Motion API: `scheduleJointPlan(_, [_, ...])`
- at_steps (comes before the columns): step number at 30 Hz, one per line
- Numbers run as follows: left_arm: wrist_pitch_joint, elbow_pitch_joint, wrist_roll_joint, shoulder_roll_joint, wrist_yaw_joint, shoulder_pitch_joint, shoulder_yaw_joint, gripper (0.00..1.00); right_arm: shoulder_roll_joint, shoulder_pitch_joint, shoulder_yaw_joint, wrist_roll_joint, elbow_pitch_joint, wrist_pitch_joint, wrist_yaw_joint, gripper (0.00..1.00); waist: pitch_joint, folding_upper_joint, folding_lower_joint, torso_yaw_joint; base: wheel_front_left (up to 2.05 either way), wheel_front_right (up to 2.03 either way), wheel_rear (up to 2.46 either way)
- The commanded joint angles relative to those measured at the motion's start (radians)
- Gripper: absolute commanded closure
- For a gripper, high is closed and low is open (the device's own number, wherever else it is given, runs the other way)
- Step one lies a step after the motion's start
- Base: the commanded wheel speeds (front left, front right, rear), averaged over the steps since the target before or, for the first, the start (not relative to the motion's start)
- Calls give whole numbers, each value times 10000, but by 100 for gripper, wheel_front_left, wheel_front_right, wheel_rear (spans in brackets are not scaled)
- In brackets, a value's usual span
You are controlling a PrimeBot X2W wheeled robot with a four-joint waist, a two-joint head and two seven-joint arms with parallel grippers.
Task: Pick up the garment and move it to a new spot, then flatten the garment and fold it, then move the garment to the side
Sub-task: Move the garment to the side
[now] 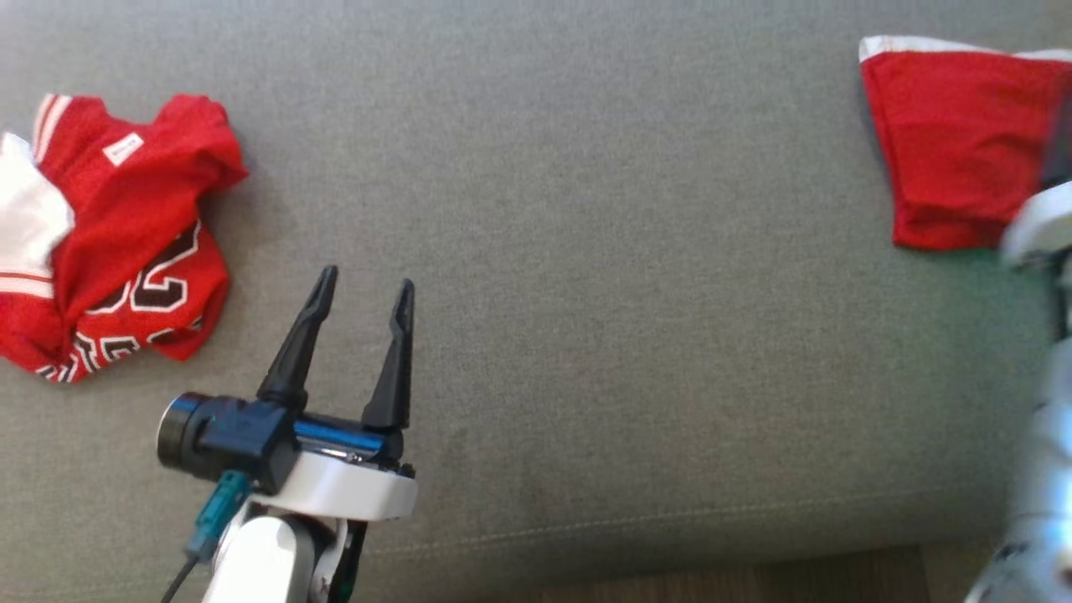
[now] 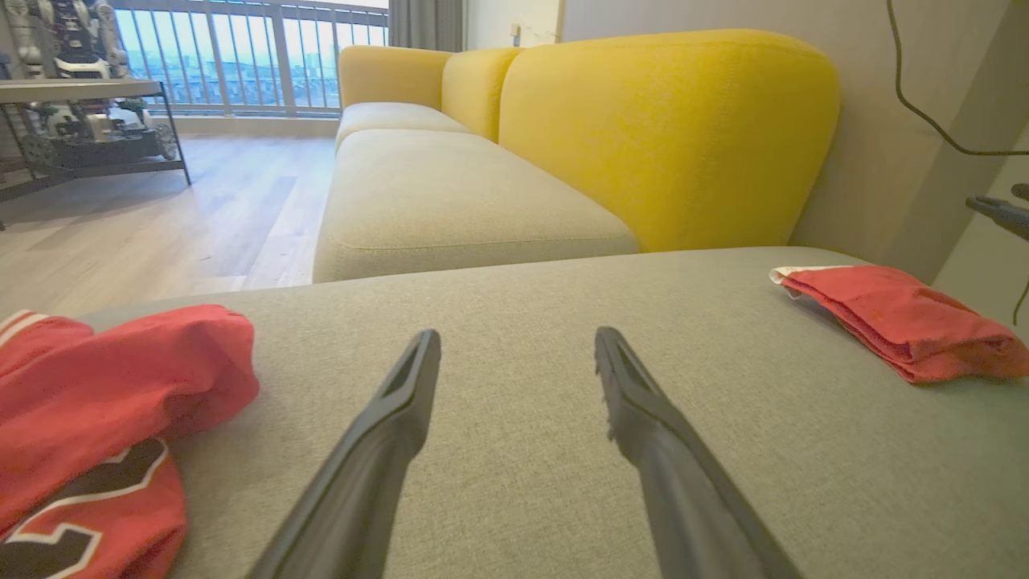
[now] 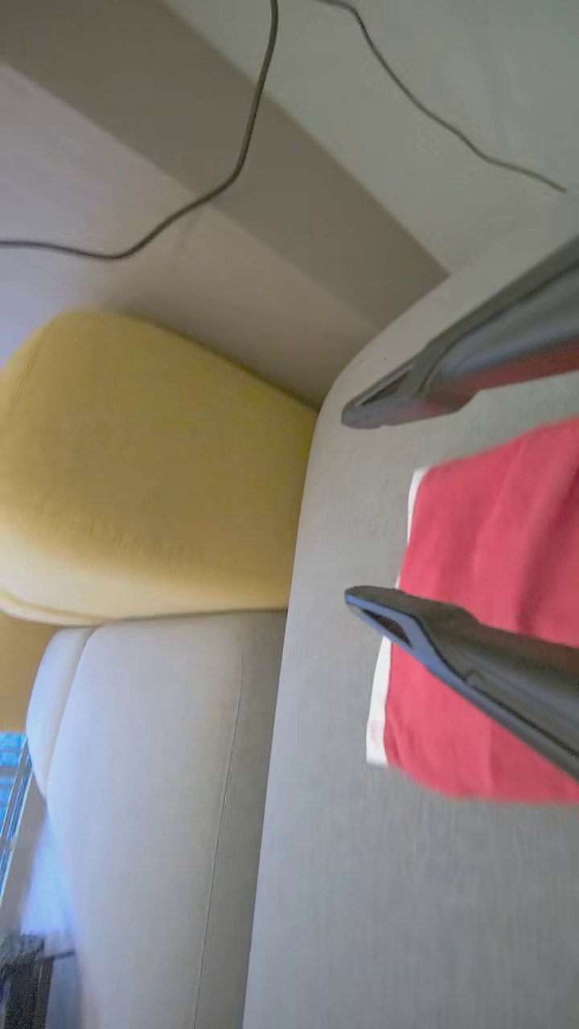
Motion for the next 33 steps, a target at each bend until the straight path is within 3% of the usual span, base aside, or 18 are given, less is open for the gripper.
scheduleJointPlan(1, [-51, -264, -90, 23, 126, -101, 342, 0, 125, 224, 454, 249, -373, -161, -4, 0, -221, 0, 0, 18, 0, 0, 0])
scheduleJointPlan(6, [-51, -166, -508, 0, 529, 153, 511, 0, 438, 1298, 2311, 1850, -709, -418, -4, 0, -869, 0, 0, 90, 0, 0, 0])
scheduleJointPlan(9, [-51, -63, -770, -8, 769, 399, 557, 0, 449, 2592, 3993, 3441, -1199, -523, -4, 0, -1502, 0, 0, 257, 0, 0, 0])
scheduleJointPlan(11, [-51, -39, -873, -10, 896, 543, 614, 0, 450, 3209, 4471, 3845, -1628, -548, -4, 0, -1778, 0, 0, 319, 0, 0, 0])
scheduleJointPlan(18, [-51, -103, -1239, -12, 1162, 911, 767, 0, 452, 4930, 4787, 4621, -3216, -559, -4, 0, -2357, 0, 0, 557, 0, 0, 0])
scheduleJointPlan(22, [-51, -138, -1263, -13, 1042, 1204, 810, 0, 452, 6069, 4811, 4844, -3997, -561, -4, 0, -2727, 0, 0, 707, 0, 0, 0])
scheduleJointPlan(33, [-51, -312, -509, -14, 902, 1856, 935, 0, 453, 7461, 4870, 5051, -4587, -562, -4, 0, -3219, 0, 0, 639, 0, 0, 0])
